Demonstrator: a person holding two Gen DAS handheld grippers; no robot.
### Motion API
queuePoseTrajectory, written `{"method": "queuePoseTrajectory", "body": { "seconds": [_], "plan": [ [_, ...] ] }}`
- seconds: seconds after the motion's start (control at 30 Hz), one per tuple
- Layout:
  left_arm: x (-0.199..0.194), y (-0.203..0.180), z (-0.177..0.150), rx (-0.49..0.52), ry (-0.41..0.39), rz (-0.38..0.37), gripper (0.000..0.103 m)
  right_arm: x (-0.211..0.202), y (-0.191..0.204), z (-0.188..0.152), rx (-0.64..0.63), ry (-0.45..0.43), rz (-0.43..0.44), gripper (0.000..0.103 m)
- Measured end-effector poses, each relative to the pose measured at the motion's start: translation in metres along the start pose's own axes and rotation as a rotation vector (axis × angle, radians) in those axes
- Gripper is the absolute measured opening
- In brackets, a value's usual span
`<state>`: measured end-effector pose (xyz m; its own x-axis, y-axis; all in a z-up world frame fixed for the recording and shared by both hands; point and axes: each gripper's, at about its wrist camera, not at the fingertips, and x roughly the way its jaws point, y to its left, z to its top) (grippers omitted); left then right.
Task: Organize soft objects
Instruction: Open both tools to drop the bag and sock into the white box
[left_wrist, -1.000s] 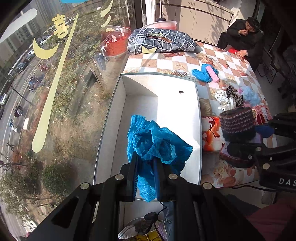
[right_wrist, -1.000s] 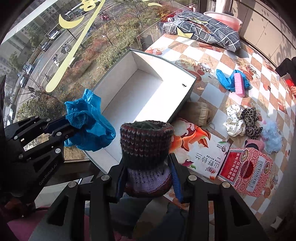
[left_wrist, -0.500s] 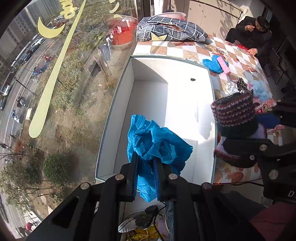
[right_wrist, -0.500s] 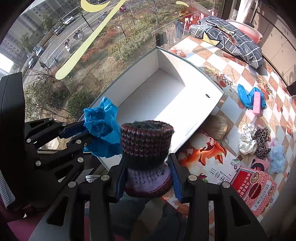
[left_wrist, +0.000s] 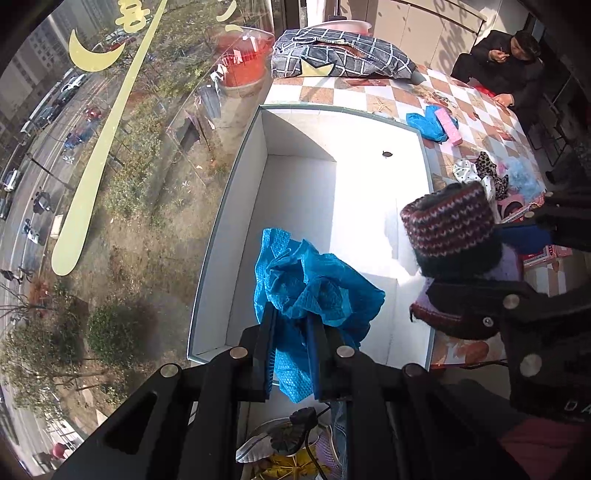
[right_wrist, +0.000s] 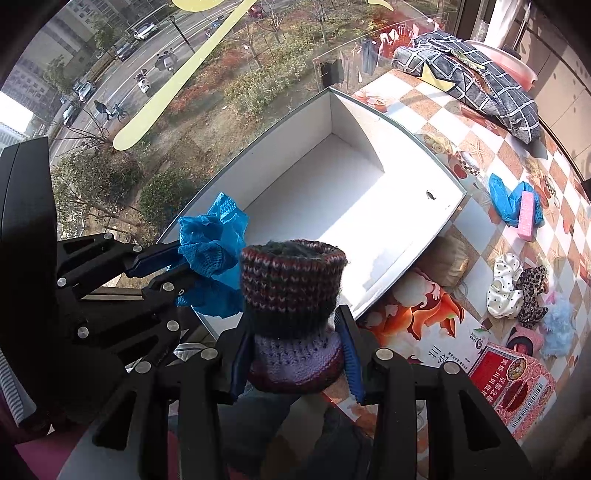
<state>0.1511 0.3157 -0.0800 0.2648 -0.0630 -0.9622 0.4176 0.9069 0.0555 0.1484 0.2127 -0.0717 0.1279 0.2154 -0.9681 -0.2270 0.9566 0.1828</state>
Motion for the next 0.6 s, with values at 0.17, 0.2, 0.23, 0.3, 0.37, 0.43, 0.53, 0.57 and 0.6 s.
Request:
{"method": "queuePoseTrajectory", "body": {
  "seconds": [0.17, 0.2, 0.23, 0.3, 0.37, 0.43, 0.53, 0.57, 0.6],
  "plan": [
    [-0.004, 0.000, -0.002, 0.001, -0.022, -0.007, 0.055, 0.001, 0.000, 0.001, -0.002, 0.001, 0.017, 0.046],
    [-0.005, 0.001, -0.002, -0.002, -0.028, -0.010, 0.071, 0.001, 0.000, 0.001, -0.002, 0.001, 0.017, 0.047],
    [-0.006, 0.002, -0.002, -0.008, -0.037, -0.013, 0.082, 0.001, 0.000, 0.000, -0.001, 0.000, 0.016, 0.050],
    [-0.009, 0.004, -0.002, -0.020, -0.057, -0.024, 0.087, 0.000, -0.002, 0.000, 0.010, -0.006, 0.011, 0.081],
    [-0.011, 0.007, -0.001, -0.040, -0.062, -0.030, 0.092, -0.003, -0.009, 0.000, 0.038, -0.023, -0.004, 0.097],
    [-0.010, 0.010, 0.000, -0.060, -0.054, -0.024, 0.092, -0.007, -0.017, -0.001, 0.081, -0.042, 0.024, 0.103],
    [-0.011, 0.014, 0.001, -0.088, -0.059, -0.038, 0.093, -0.014, -0.025, -0.003, 0.122, -0.065, 0.012, 0.103],
    [-0.013, 0.014, 0.002, -0.092, -0.064, -0.046, 0.094, -0.016, -0.028, -0.004, 0.134, -0.071, 0.010, 0.103],
    [-0.014, 0.015, 0.002, -0.097, -0.070, -0.056, 0.101, -0.018, -0.030, -0.005, 0.145, -0.076, 0.009, 0.103]
  ]
}}
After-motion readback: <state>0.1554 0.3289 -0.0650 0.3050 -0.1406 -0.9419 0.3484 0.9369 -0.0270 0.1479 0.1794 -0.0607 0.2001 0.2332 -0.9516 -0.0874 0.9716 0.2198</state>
